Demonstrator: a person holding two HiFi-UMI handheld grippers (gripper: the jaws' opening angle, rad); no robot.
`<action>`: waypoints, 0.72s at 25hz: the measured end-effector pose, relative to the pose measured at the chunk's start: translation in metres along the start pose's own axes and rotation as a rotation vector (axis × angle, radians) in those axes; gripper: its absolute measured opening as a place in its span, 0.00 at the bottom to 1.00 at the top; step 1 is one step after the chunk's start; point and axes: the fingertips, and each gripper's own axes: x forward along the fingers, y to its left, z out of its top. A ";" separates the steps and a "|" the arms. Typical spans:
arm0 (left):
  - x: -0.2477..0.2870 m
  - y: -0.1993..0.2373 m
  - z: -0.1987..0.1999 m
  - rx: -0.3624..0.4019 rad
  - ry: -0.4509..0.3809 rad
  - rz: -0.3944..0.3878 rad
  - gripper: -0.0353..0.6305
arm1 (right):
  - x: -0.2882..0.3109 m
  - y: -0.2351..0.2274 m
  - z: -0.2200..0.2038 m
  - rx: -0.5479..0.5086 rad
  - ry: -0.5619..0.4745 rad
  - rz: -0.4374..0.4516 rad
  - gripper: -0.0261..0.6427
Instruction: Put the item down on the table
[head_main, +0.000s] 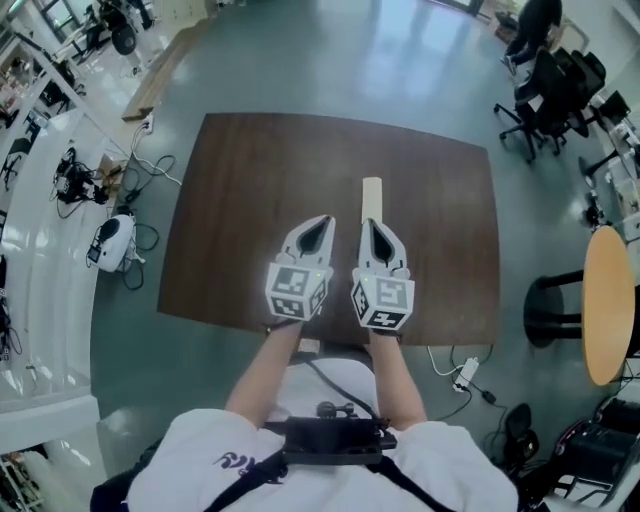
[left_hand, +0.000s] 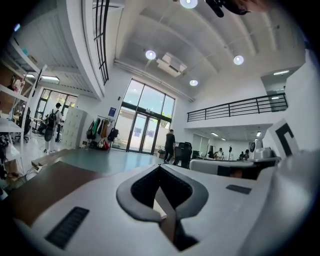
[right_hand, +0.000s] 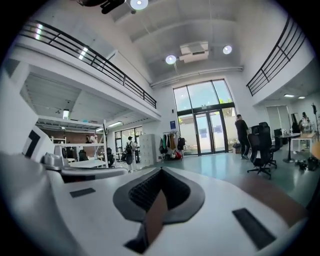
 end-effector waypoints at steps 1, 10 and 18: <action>-0.010 -0.004 0.006 0.010 -0.013 -0.007 0.07 | -0.011 0.008 0.007 -0.010 -0.024 -0.003 0.05; -0.066 -0.053 0.040 0.052 -0.083 -0.051 0.07 | -0.088 0.025 0.050 -0.048 -0.137 -0.046 0.05; -0.068 -0.082 0.041 0.066 -0.104 -0.073 0.07 | -0.114 0.007 0.050 -0.049 -0.147 -0.068 0.05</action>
